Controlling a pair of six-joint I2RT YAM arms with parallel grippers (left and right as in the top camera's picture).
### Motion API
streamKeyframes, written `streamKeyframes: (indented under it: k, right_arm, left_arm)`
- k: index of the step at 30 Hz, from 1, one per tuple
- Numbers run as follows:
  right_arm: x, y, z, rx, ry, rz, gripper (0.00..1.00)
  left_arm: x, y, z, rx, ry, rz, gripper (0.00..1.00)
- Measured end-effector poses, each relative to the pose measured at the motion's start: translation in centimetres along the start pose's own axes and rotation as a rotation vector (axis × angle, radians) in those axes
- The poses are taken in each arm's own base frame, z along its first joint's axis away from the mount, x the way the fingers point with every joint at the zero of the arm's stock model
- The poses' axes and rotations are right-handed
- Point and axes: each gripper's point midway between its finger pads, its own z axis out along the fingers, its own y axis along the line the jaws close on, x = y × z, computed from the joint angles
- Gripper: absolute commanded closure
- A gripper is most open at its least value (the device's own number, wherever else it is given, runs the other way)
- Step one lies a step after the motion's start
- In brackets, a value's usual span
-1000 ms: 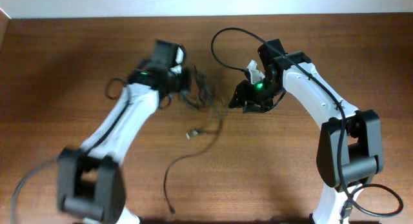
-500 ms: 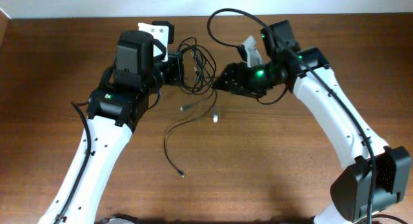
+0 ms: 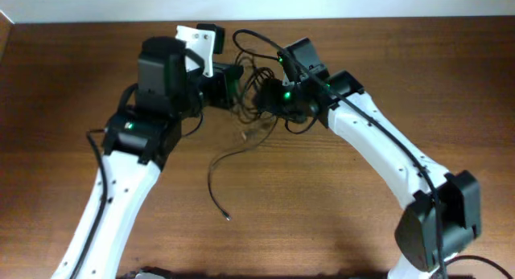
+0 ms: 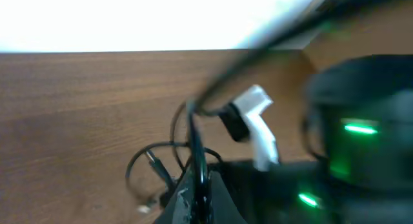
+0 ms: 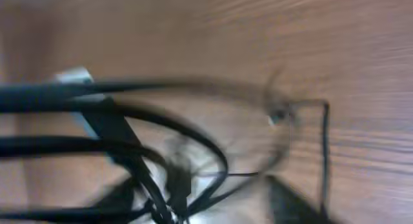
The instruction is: Untangle cables
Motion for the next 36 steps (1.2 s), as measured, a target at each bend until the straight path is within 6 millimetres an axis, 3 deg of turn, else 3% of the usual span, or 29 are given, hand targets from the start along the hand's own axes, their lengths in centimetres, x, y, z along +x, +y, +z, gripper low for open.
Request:
streamKeyframes:
  k: [3,6,12,17,19,23,31,36]
  right_arm:
    - [-0.6,-0.9,-0.1,0.038,-0.019,0.041,0.96]
    - [-1.3,-1.0,-1.5,0.033,-0.028,0.055,0.96]
    - [-1.6,-1.6,-6.6,-0.015,-0.018,-0.014,0.96]
    - [-2.7,-2.9,-12.2,-0.116,-0.031,-0.018,0.96]
    - [-2.9,-4.4,-14.5,-0.148,-0.025,0.012,0.96]
    - [-3.1,-5.7,-16.2,-0.233,0.008,0.023,0.96]
    - [-2.3,-2.2,-19.4,-0.6,0.011,-0.319,0.96]
    - [-4.7,0.6,-23.4,-0.741,-0.146,-0.549,0.96]
  left_arm:
    - [-0.3,-0.3,-2.0,0.015,-0.023,-0.003,1.0]
    - [-0.4,0.9,-3.9,-0.026,-0.041,-0.027,1.0]
    - [-0.2,3.4,-5.2,-0.106,-0.041,-0.071,1.0]
    - [-0.3,4.5,-5.6,-0.137,-0.045,-0.101,1.0]
    - [-0.3,3.8,-5.6,-0.098,-0.043,-0.104,1.0]
    - [-0.2,3.5,-5.6,-0.075,-0.039,-0.141,1.0]
    - [-0.8,5.6,-6.3,-0.132,-0.07,-0.248,1.0]
    - [-1.0,6.3,-4.6,-0.087,-0.036,-0.258,1.0]
